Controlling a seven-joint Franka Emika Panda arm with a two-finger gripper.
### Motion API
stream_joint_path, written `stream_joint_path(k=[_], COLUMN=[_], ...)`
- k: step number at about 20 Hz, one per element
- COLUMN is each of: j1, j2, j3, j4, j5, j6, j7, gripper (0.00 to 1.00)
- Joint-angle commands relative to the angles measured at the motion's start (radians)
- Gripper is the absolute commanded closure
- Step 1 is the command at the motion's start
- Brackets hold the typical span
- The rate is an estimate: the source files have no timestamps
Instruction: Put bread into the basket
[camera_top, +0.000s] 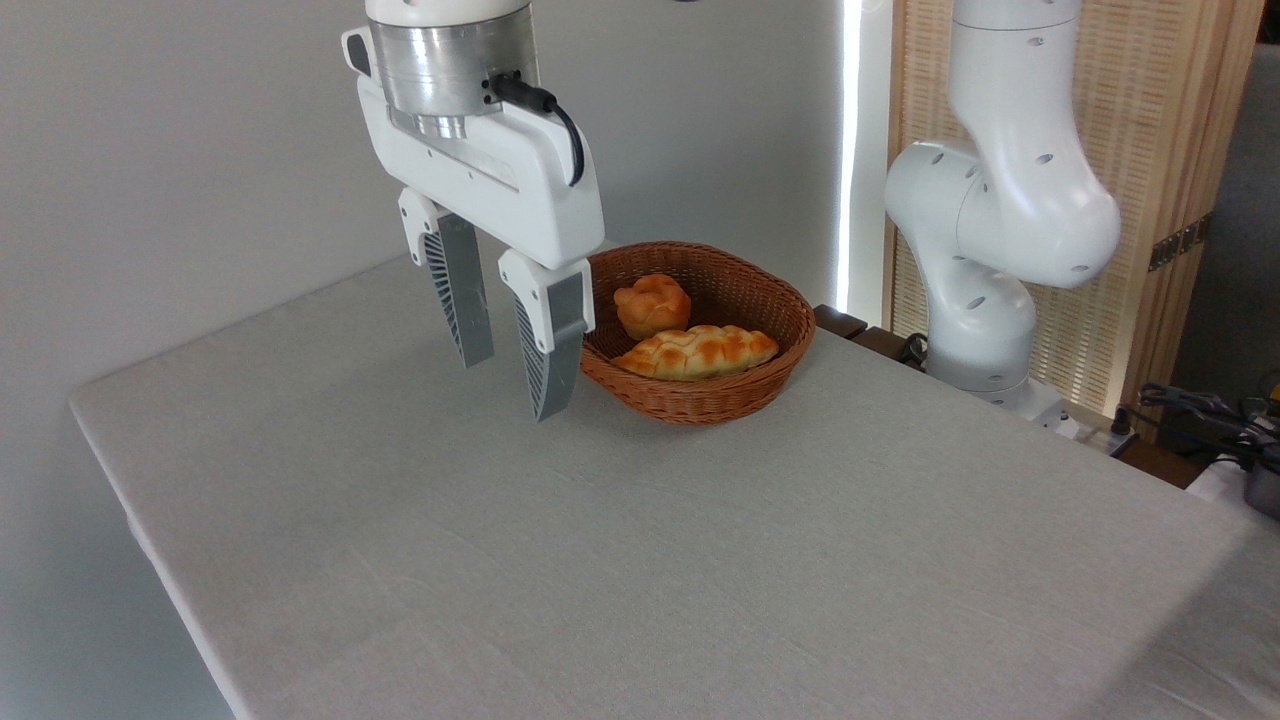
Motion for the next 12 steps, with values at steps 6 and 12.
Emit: stream_joint_path(k=[6, 12], j1=[0.037, 0.042], j2=[0.003, 0.005], j3=[-0.119, -0.121], j4=[0.015, 0.014], j5=[0.004, 0.005], j6=[-0.026, -0.028], j7=[-0.069, -0.067], gripper=[0.0, 0.0])
